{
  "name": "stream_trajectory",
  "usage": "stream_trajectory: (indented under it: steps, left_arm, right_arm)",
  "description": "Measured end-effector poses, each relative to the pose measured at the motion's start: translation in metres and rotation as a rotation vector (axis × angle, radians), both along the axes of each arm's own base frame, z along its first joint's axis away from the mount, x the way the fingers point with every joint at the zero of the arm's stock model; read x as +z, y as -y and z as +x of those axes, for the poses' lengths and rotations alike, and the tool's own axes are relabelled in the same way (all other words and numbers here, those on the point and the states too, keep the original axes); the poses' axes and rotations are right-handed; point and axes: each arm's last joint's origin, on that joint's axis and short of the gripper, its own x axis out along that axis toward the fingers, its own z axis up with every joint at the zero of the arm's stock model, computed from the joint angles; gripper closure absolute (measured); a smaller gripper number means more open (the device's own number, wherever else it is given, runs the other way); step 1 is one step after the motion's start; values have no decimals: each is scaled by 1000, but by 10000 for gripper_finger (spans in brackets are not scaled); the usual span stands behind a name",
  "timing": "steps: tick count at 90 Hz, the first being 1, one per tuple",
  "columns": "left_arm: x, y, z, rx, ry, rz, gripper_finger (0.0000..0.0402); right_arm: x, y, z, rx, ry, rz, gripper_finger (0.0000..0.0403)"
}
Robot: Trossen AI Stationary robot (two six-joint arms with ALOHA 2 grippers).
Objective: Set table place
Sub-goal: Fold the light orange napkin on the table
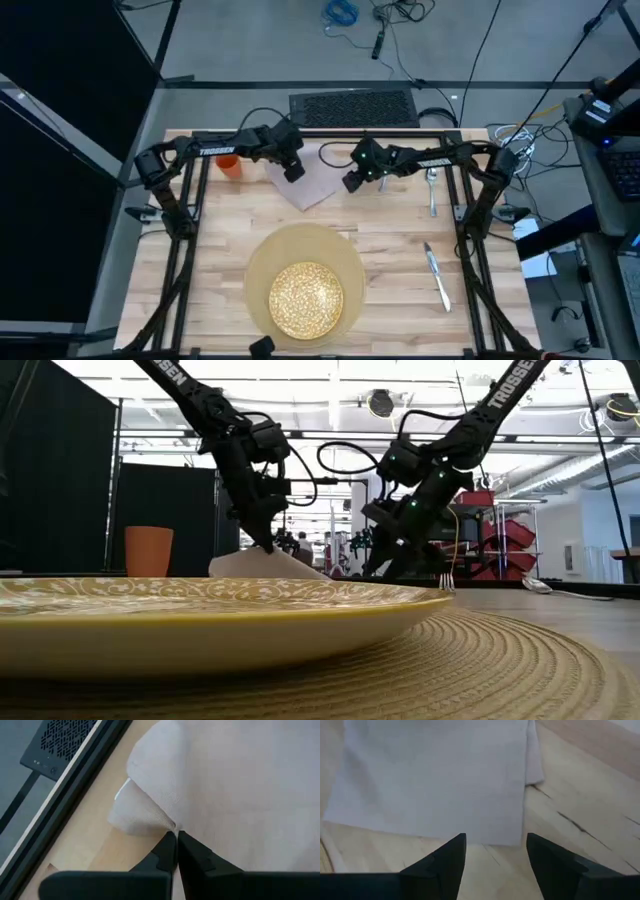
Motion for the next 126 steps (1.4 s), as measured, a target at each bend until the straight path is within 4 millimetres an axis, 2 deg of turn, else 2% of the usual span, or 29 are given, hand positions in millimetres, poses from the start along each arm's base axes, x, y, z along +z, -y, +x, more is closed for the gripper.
stream_trajectory:
  steps: [19, 40, 58, 75, 98, 126]
  left_arm:
    - [0, 0, 0, -1, 2, -4, 401]
    - [0, 7, 4, -24, 2, -4, 401]
    - [0, 8, 5, -44, -4, 4, 401]
    - [0, 8, 5, -44, -4, 4, 401]
    - [0, 8, 5, -44, -6, 3, 401]
    - [0, 8, 5, -44, -4, 4, 401]
  right_arm:
    - [-2, 0, 0, -5, -4, 7, 244]
    - [-22, 3, 5, -5, -26, 27, 240]
    - [-19, 5, 8, -9, -7, 12, 248]
    - [-18, 6, 10, -1, -15, 5, 287]
    - [-19, 6, 8, -1, -53, -22, 392]
    - [-15, 6, 7, 17, -51, -28, 402]
